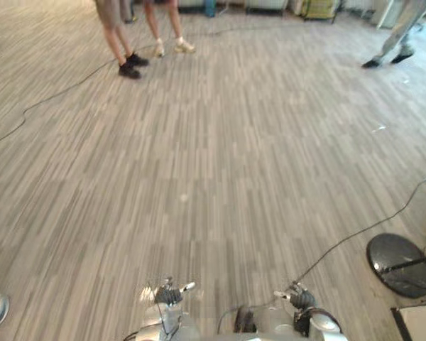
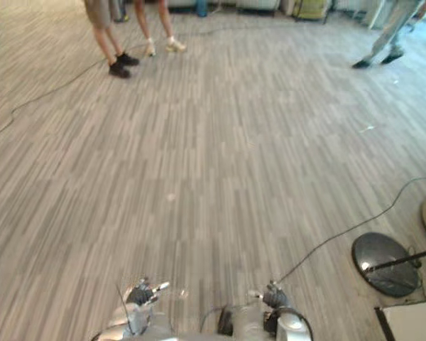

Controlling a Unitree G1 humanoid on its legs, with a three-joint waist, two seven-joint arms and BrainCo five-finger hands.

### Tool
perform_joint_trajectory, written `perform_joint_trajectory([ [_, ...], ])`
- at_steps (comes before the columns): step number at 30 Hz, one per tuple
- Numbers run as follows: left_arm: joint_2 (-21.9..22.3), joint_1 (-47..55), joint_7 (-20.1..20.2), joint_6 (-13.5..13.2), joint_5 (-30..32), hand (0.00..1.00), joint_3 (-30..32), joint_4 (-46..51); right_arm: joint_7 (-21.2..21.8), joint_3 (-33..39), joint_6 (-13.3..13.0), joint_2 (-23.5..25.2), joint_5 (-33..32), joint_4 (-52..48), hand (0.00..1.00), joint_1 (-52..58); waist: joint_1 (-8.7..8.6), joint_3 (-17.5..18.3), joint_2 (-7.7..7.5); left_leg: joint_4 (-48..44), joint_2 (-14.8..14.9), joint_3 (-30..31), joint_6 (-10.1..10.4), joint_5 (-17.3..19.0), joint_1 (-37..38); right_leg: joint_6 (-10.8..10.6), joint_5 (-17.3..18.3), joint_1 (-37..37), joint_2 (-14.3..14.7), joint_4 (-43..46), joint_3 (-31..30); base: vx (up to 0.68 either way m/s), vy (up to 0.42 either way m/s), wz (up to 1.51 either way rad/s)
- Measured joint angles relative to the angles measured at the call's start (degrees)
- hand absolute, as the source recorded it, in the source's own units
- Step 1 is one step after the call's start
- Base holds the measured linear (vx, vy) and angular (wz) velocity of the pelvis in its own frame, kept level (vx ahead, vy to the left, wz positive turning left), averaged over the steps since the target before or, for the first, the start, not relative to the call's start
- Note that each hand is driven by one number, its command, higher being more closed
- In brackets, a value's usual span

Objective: Organize washtable

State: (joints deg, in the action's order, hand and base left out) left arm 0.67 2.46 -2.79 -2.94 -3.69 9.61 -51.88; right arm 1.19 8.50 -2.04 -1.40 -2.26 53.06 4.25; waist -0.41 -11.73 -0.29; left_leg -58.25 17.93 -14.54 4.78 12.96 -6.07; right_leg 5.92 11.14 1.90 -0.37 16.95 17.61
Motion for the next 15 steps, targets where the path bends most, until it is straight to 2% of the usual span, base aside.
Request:
perform_joint_trajectory([
  [1, 0.2, 0.0, 0.0, -0.1, 0.0, 0.0, 0.0, 0.2, 0.0, 0.2, 0.0, 0.0, 0.0, 0.1, 0.0, 0.2, 0.12, 0.0, -0.35, 7.5, -0.3, 0.0, -0.9, 0.7, -1.9, 0.0, 0.0, 1.8, 0.0, -1.8, -1.1, 0.41, 0.106, -0.51],
  [2, 0.3, -0.2, 0.0, -0.1, -0.1, 0.0, -0.1, 0.1, -0.1, 0.4, 0.1, -0.1, 0.0, 0.3, 0.0, 0.2, 0.35, 0.2, 0.01, 17.8, -1.8, 1.2, -0.9, 0.7, -2.7, -0.2, 0.1, 3.0, -0.2, -2.5, -2.6, 0.39, 0.145, -0.59],
  [3, 0.2, -0.1, 0.0, -0.1, -0.1, 0.0, -0.1, 0.1, -0.1, 0.6, 0.0, -0.2, 0.0, 0.7, 0.0, 0.3, 0.5, 0.3, 0.02, 24.0, -3.2, 2.5, -0.5, 0.4, -2.7, -1.1, 0.5, 3.1, -0.5, -2.4, -3.6, 0.36, 0.203, -0.73],
  [4, 0.4, -0.1, -0.2, -0.1, -0.2, 0.0, -0.5, -0.5, -0.1, 0.6, -0.1, -0.8, 0.0, 1.2, 0.0, 0.6, 0.87, 0.9, 1.39, 34.4, -5.4, 6.6, -0.9, -4.9, -2.6, -4.1, 1.5, 3.0, -0.3, -1.8, -5.4, 0.29, 0.187, -0.77],
  [5, -0.4, -0.2, -0.6, -0.1, -0.2, 0.0, -0.5, -1.2, -0.4, 0.8, 0.1, -0.2, -0.2, 1.9, 0.0, 0.4, 1.22, 1.5, -0.55, 34.7, -7.3, 6.3, -1.1, -4.8, -0.9, -5.7, 2.2, 2.9, -1.8, -1.3, -7.4, 0.29, 0.181, -0.69],
  [6, -0.9, -0.1, -0.9, -0.1, -0.2, 0.0, -0.5, -1.6, -0.5, 0.8, 0.1, 0.2, -0.2, 1.9, 0.0, 0.6, 1.11, 1.9, -1.06, 35.1, -7.8, 5.7, -1.1, -4.8, -0.4, -5.7, 2.2, 3.0, -2.4, -1.4, -7.5, 0.27, 0.151, -0.46],
  [7, -1.6, -0.2, -1.0, -0.1, -0.2, 0.0, -0.5, -2.1, -0.7, 0.9, -0.1, 1.0, 0.0, 1.9, 0.0, 1.1, 1.06, 2.6, -2.17, 35.6, -8.3, 4.4, -1.3, -4.7, 0.4, -6.6, 2.3, 3.2, -3.8, -1.4, -7.5, 0.22, 0.126, -0.22],
  [11, -2.4, 0.1, -1.1, -0.1, -0.2, 0.0, -0.5, -3.8, -1.0, 1.1, -0.2, 1.6, 0.1, 2.6, 0.0, 1.3, 1.0, 3.5, -2.84, 38.5, -9.9, 2.7, -1.8, -4.6, 3.6, -9.6, 0.4, 4.9, -5.4, -3.0, -8.4, 0.19, 0.128, -0.14],
  [13, -3.0, 0.3, -1.1, -0.1, -0.2, 0.0, -0.5, -4.5, -0.9, 1.2, -0.3, 1.6, 0.1, 4.2, 0.0, 1.1, 0.98, 4.4, -3.37, 42.0, -10.8, 1.8, -2.7, -5.4, 5.1, -9.9, 0.0, 4.8, -6.0, -3.7, -8.6, 0.11, 0.053, -0.04],
  [15, -3.2, 0.8, -1.1, -0.1, -0.2, 0.0, -0.5, -5.0, -0.9, 1.2, -0.3, 1.5, 0.1, 4.7, 0.0, 1.1, 0.96, 5.0, -3.13, 43.9, -10.9, 1.7, -2.7, -6.3, 5.7, -9.6, -1.1, 4.9, -5.9, -4.6, -8.6, 0.05, 0.007, 0.0],
])
